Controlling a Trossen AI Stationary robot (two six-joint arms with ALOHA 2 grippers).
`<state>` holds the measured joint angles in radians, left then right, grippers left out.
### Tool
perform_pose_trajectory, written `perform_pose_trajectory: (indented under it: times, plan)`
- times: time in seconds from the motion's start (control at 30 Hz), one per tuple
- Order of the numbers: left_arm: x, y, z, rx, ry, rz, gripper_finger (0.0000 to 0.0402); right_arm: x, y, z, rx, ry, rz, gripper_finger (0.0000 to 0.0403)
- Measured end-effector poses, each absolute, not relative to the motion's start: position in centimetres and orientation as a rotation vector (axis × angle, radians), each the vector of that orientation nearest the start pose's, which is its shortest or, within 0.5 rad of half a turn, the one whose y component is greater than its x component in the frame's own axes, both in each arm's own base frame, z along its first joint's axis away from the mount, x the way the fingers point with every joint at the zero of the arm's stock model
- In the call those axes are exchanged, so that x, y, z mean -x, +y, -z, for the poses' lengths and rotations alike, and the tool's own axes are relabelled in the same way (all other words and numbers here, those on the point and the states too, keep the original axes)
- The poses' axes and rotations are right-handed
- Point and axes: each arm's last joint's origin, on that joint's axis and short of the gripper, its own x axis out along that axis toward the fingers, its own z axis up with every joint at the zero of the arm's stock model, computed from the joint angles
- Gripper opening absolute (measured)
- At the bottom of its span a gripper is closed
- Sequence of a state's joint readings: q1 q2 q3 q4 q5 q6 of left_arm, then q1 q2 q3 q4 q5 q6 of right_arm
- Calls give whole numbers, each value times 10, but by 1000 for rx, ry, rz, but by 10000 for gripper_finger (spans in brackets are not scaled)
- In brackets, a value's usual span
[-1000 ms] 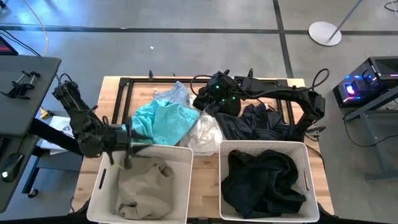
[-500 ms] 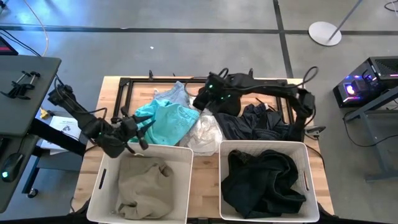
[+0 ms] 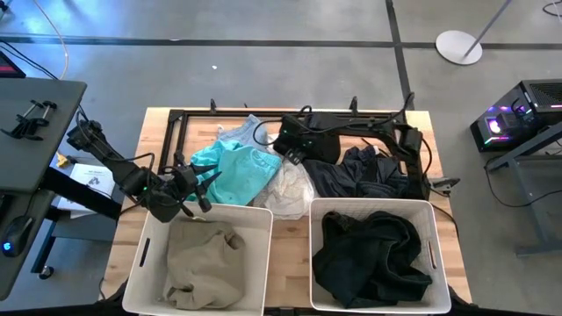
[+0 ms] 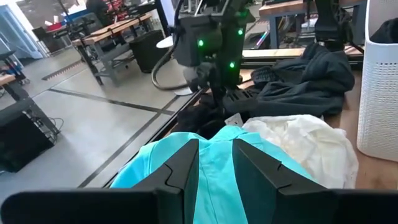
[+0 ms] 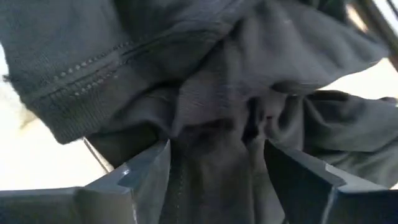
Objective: Sort clothes
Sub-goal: Put the black shirt into the right white laundry bin
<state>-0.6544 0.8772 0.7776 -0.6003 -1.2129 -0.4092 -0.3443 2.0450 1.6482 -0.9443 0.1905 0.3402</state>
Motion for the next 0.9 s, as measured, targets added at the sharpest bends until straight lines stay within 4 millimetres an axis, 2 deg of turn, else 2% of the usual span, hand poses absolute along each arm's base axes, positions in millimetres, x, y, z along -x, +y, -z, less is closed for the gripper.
perform_pose_trajectory:
  times: [0.13, 0.27, 0.37, 0.43, 0.53, 0.67, 0.8, 0.9]
  plan:
    - [-144, -76, -292, -169, 298, -602, 90, -388, -144, -196, -392, 1291, 661, 187]
    - [-144, -77, -291, -163, 307, -586, 90, -389, -146, -192, -387, 1304, 609, 91]
    - [-144, -77, -291, -154, 318, -563, 90, -392, -146, -194, -314, 1287, 560, 19]
    - [-145, -78, -290, -133, 325, -544, 90, -394, -143, -205, -260, 1230, 585, 14]
    - [-145, -79, -290, -112, 336, -518, 90, -391, -137, -241, -188, 1086, 644, 22]
    - [-145, -79, -290, -80, 333, -513, 90, -374, -117, -306, -52, 880, 686, 3]
    - [-145, -79, -290, -56, 326, -513, 90, -340, -86, -381, 51, 612, 697, 4]
    - [-146, -80, -291, -37, 313, -510, 90, -313, -59, -426, 87, 418, 660, 2]
